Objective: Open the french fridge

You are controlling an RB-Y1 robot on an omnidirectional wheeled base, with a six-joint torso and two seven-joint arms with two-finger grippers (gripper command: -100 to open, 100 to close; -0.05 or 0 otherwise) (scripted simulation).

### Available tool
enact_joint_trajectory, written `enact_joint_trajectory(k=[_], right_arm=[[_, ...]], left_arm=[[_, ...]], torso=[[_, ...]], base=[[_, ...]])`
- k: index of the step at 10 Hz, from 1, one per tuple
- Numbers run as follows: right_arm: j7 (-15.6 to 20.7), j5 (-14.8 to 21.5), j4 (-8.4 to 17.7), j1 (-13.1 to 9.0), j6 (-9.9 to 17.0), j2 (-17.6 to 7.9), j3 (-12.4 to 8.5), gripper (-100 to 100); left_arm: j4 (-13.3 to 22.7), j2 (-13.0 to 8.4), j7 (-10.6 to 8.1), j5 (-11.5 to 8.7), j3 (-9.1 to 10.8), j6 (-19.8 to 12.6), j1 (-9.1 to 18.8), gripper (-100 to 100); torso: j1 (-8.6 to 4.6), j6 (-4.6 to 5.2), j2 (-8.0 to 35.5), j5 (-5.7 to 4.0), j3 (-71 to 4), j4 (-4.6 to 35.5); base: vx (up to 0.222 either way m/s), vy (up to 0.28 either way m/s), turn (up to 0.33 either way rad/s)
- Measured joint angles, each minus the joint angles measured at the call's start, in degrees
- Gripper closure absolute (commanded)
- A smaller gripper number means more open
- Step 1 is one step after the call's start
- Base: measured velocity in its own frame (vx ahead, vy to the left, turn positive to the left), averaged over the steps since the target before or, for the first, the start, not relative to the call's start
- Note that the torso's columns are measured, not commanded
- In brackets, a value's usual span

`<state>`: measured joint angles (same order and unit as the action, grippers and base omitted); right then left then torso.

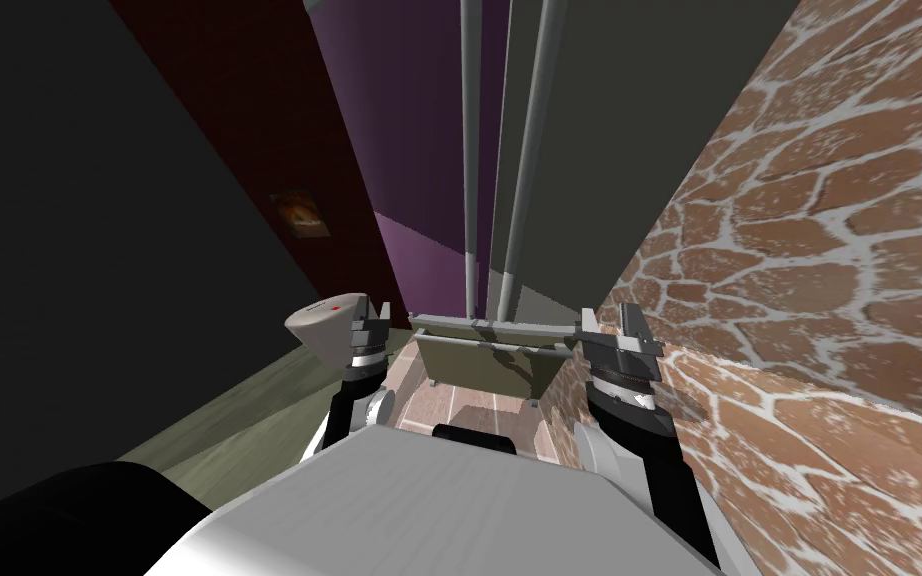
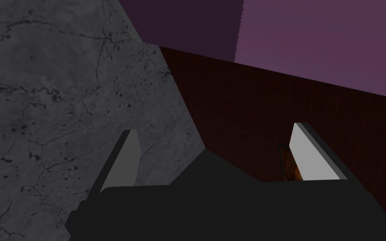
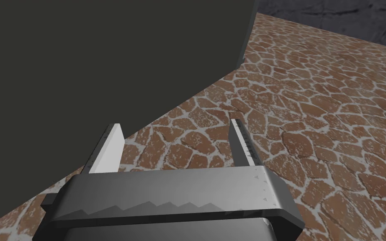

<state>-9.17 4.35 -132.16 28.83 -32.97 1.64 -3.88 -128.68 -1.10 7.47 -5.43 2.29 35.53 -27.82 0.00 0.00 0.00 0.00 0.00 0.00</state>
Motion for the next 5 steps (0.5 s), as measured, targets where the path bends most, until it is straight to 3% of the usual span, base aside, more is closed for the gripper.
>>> enact_joint_trajectory(k=[2, 5], right_arm=[[0.0, 0.0, 0.0, 0.0, 0.0, 0.0, 0.0, 0], [0.0, 0.0, 0.0, 0.0, 0.0, 0.0, 0.0, 0]], left_arm=[[0.0, 0.0, 0.0, 0.0, 0.0, 0.0, 0.0, 0], [0.0, 0.0, 0.0, 0.0, 0.0, 0.0, 0.0, 0]], torso=[[0.0, 0.0, 6.0, 0.0, -12.0, 6.0], [0.0, 0.0, 18.5, 0.0, -36.9, 18.5]], base=[[0.0, 0.0, 0.0], [0.0, 0.0, 0.0]])
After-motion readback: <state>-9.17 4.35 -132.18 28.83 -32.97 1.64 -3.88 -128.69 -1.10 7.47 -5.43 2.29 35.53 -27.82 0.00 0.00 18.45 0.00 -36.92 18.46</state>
